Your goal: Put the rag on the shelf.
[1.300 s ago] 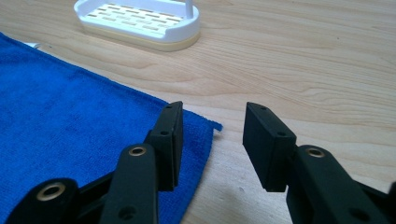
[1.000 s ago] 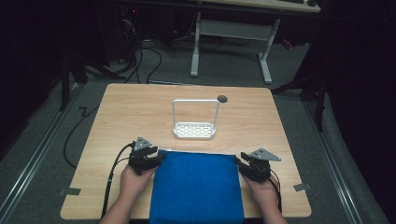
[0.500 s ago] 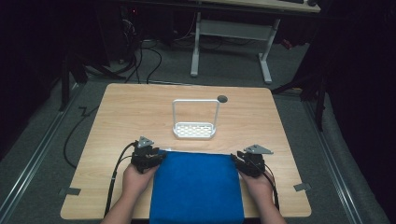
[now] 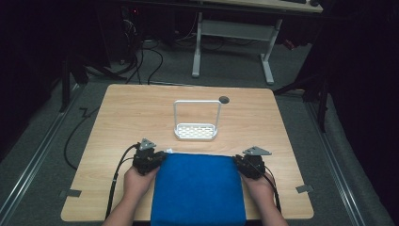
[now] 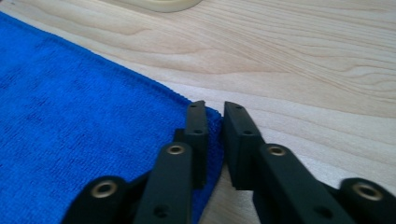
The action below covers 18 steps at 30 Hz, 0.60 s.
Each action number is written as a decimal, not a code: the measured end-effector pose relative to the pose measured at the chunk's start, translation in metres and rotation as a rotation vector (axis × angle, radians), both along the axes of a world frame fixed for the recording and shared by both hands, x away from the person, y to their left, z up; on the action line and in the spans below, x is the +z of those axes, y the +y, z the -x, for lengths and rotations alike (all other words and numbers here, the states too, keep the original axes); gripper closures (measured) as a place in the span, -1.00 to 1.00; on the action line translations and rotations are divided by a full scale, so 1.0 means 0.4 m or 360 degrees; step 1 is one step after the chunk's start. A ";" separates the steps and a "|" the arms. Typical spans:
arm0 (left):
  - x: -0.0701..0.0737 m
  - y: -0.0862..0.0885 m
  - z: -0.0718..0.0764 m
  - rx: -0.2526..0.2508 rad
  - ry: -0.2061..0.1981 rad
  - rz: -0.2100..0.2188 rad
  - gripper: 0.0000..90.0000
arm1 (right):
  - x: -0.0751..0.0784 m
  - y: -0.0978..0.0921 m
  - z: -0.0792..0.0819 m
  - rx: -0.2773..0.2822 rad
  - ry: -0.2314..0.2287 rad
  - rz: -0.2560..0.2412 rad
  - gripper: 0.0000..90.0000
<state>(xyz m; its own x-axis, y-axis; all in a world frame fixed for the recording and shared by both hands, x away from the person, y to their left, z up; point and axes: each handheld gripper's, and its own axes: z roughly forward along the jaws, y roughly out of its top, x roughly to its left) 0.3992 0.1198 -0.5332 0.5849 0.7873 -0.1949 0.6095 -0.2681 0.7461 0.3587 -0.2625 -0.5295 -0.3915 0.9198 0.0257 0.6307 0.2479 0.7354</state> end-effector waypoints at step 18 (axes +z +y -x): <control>0.020 0.012 0.030 0.0011 -0.0137 0.0050 0.95 | 0.026 -0.003 0.024 0.0049 -0.0139 -0.0086 0.96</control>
